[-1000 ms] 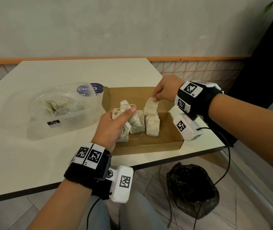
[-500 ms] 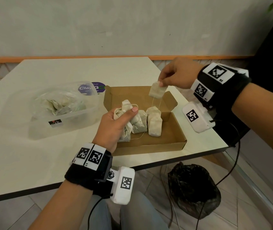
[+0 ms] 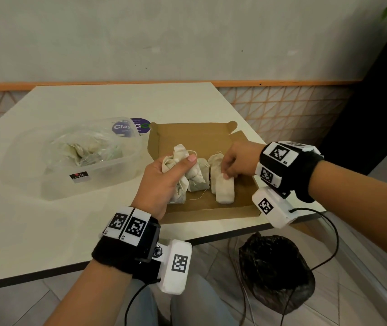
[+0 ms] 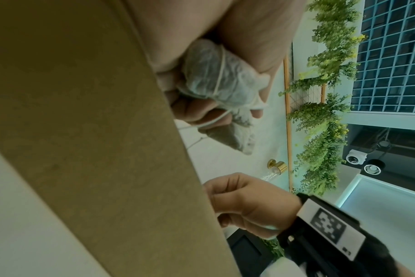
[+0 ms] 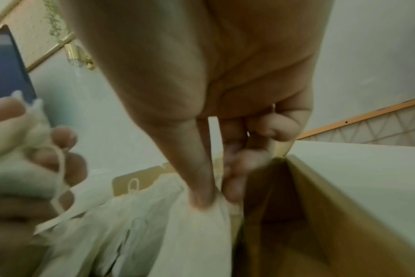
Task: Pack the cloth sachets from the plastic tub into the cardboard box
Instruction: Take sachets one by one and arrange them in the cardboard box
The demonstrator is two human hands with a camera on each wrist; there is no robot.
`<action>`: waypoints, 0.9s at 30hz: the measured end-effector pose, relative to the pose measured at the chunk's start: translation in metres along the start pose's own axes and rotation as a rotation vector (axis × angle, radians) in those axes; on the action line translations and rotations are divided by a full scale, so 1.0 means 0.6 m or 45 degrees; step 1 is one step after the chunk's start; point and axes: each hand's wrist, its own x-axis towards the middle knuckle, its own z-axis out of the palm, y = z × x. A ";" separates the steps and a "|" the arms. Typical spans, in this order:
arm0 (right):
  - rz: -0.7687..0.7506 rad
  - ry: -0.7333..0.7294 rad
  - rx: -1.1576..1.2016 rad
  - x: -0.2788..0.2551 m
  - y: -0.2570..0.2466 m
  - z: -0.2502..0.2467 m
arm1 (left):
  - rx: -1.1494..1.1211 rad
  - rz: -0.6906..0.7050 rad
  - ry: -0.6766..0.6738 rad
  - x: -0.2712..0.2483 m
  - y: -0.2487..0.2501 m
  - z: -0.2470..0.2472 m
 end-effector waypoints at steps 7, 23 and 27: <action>0.009 0.110 0.122 -0.005 0.016 -0.025 | -0.021 0.004 -0.024 0.000 -0.001 -0.002; 0.048 -0.105 0.182 0.003 -0.001 0.003 | -0.027 -0.003 0.010 0.001 -0.003 -0.003; 0.097 0.038 0.161 0.014 0.000 -0.004 | -0.020 -0.008 0.014 0.000 -0.001 -0.003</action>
